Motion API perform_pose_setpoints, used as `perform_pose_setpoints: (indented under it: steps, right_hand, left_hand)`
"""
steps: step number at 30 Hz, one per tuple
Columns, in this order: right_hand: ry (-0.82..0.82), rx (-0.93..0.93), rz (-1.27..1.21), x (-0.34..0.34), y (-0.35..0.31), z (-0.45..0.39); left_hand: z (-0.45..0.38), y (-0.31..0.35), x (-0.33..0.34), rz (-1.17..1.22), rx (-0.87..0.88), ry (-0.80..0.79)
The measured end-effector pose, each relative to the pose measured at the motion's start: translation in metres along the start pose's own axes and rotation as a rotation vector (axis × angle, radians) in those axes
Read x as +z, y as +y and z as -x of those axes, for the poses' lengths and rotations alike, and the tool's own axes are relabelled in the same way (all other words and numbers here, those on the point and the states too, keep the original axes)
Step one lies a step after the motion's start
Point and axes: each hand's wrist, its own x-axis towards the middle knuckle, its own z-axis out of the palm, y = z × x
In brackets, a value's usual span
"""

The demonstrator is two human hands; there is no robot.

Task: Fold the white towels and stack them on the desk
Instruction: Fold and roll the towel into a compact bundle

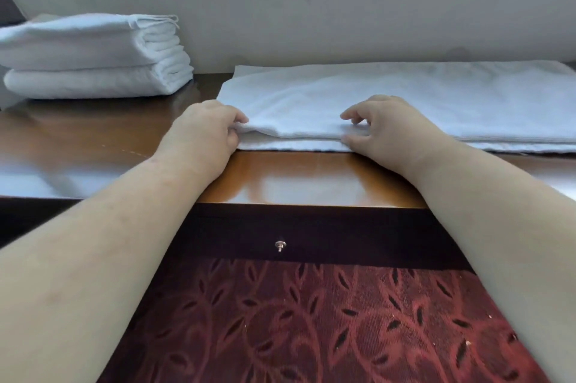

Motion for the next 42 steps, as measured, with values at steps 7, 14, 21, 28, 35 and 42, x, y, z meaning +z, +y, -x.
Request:
perform_pose_setpoints:
  steps: [7, 14, 21, 28, 35, 42]
  right_hand:
    - [0.108, -0.045, 0.065, 0.0, -0.008, 0.002]
    - [0.05, -0.089, 0.072, 0.001, -0.01, 0.005]
    - [-0.063, -0.106, 0.13, 0.0, -0.01, 0.007]
    - [-0.026, -0.262, 0.176, -0.002, -0.024, 0.006]
    - [-0.105, -0.218, 0.146, -0.005, -0.031, 0.001]
    - [-0.265, -0.232, 0.212, 0.014, -0.117, -0.097]
  left_hand:
    - [0.001, -0.004, -0.001, 0.025, -0.043, 0.046]
    - [0.001, -0.002, -0.002, -0.113, -0.046, 0.011]
    - [0.002, -0.006, -0.009, -0.046, -0.005, -0.222]
    - [-0.086, -0.042, -0.005, 0.065, -0.306, -0.161]
    - [-0.137, -0.037, 0.046, -0.002, -0.271, -0.211]
    - [-0.144, -0.058, 0.056, 0.232, -0.307, -0.261]
